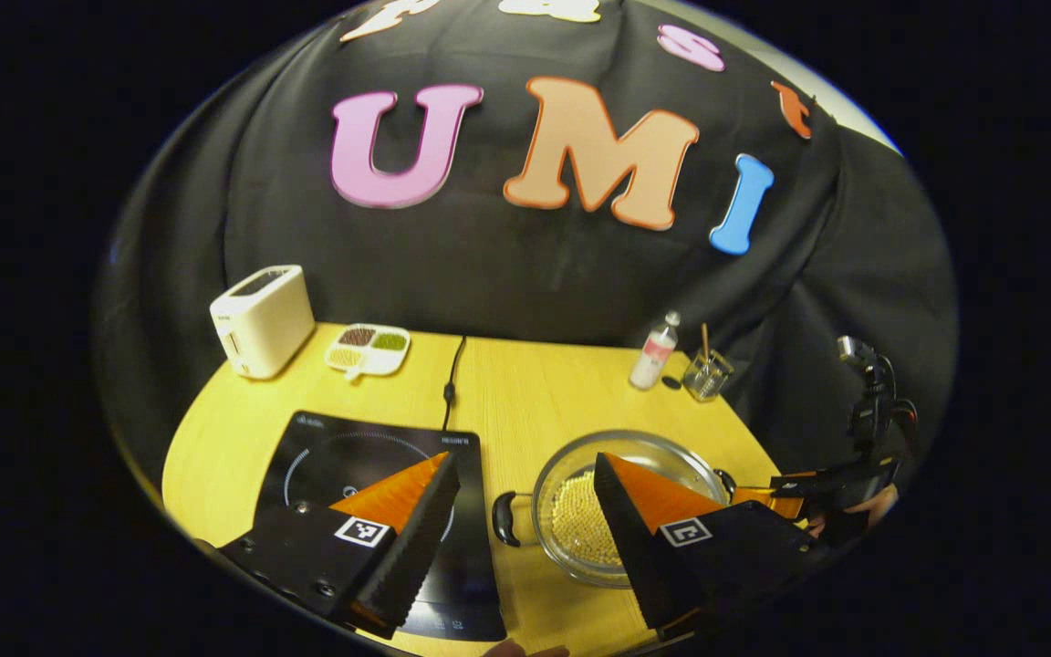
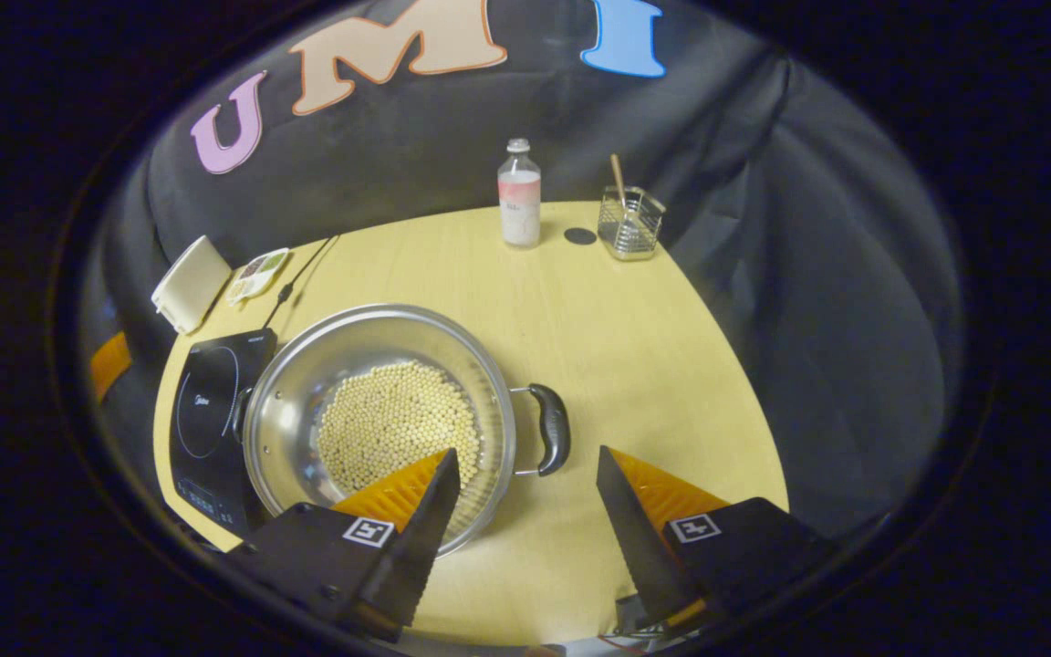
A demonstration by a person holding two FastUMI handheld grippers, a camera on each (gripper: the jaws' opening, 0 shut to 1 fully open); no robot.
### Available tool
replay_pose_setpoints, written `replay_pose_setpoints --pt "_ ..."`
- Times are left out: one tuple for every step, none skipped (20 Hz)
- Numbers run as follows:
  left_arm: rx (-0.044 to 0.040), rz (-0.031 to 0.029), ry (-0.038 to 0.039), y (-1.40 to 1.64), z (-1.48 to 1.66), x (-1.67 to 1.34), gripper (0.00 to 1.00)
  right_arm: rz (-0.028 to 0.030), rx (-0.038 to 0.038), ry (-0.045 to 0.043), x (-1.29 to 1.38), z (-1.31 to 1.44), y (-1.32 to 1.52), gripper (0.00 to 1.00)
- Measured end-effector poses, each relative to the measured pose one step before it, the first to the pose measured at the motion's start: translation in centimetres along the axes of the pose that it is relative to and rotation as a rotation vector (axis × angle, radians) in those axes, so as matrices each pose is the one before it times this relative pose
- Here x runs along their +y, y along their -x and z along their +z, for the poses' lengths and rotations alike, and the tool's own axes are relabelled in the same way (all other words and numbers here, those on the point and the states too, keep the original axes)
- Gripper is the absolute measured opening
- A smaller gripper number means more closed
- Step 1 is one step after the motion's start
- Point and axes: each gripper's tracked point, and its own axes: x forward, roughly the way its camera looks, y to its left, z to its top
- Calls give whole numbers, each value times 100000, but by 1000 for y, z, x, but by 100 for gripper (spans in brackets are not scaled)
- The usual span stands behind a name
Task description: First push the handle of the pot to place it horizontally, then grasp the pot with both hands and set it on the induction cooktop.
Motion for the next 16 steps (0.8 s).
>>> replay_pose_setpoints --pt "1798 306 156 -511 -547 42 92 444 400 -437 23 320 -412 93" --pt "923 82 -518 -488 -404 -132 92 926 654 97 80 31 -412 88" --pt "2459 716 -1038 -488 -593 201 92 749 843 587 -86 6 -360 93" --pt "2052 76 -698 -380 -574 -105 92 9 227 636 -338 60 -359 93" --pt "2041 338 294 -417 -536 -153 92 28 532 420 -295 134 -257 88" --pt "2634 -285 742 -550 -621 -101 92 231 1199 42 -84 -139 -677 86" --pt "2158 -162 1119 -583 -462 -97 92 536 919 128 -42 8 -463 75" --pt "2798 -722 889 -593 -661 -242 92 521 618 36 2 33 -354 75" --pt "2847 -322 274 -621 -591 -290 92 820 275 145 105 181 -459 75" --pt "2648 841 -496 -659 -539 230 92 781 630 643 167 -90 -409 76" --pt "2000 1493 -1176 -716 -325 270 92 368 702 1099 43 54 -423 84" --pt "1818 1403 -1180 -357 -407 131 92 402 705 896 24 -96 -423 84" --pt "1634 997 -1126 -683 -265 -67 94 135 885 639 -1 -23 -361 84" --pt "1687 703 -914 -668 -260 -39 92 -197 925 401 -132 -233 -393 84" --pt "1974 614 -983 -585 -333 -66 92 -82 1081 505 -18 -41 -413 84" --pt "801 740 -1283 -507 -103 24 92 162 910 360 -22 -205 -376 84"
